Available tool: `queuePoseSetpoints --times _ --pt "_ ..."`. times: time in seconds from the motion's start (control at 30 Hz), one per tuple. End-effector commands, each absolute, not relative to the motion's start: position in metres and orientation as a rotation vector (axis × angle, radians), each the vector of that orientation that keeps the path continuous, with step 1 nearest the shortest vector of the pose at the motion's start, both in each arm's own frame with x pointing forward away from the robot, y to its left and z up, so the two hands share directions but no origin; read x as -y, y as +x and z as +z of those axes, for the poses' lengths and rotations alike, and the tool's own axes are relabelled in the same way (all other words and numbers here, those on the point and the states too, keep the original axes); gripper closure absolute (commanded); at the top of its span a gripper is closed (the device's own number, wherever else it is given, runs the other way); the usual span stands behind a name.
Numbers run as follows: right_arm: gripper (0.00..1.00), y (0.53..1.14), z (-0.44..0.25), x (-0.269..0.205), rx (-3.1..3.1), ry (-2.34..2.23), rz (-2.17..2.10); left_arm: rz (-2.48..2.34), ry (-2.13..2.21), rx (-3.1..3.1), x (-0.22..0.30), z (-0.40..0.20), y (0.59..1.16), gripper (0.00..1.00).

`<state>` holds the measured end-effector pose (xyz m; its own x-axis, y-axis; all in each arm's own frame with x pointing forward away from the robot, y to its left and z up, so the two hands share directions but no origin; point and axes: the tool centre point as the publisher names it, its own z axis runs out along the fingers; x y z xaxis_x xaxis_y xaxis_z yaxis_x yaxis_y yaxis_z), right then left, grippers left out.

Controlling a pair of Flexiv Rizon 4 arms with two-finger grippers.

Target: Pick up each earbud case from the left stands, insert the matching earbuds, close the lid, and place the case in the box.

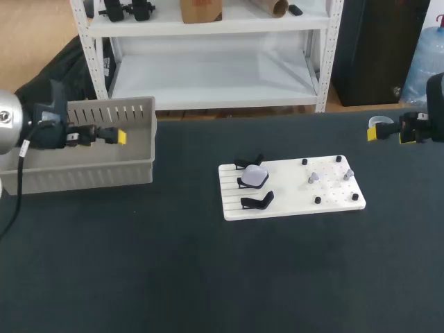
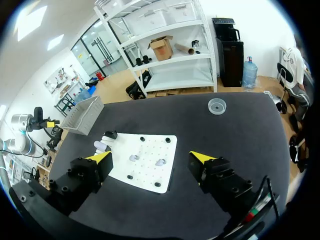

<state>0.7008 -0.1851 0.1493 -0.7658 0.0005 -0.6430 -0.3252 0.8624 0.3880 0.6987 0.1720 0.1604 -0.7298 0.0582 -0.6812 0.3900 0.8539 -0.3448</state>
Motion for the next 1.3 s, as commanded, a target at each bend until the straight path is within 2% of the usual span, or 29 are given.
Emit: queuePoseSetpoints --times 0.03,0.23,0.5,1.1,1.3 --pt "0.00 0.701 0.149 0.186 -2.372 -0.235 0.645 -0.669 0.907 -1.879 -0.162 0.172 0.688 0.00" --pt "0.00 0.701 0.149 0.186 -2.372 -0.235 0.645 -0.702 1.419 -1.525 -0.143 0.186 0.670 0.00" --pt "0.00 0.701 0.149 0.186 -2.372 -0.235 0.645 -0.676 1.776 -1.385 -0.114 0.190 0.672 0.00" --pt "0.00 0.701 0.149 0.186 -2.372 -0.235 0.645 -0.649 1.765 -1.418 -0.109 0.190 0.676 0.00" --pt "0.00 0.701 0.149 0.186 -2.372 -0.235 0.645 -0.600 1.814 -1.358 -0.081 0.185 0.671 0.00"
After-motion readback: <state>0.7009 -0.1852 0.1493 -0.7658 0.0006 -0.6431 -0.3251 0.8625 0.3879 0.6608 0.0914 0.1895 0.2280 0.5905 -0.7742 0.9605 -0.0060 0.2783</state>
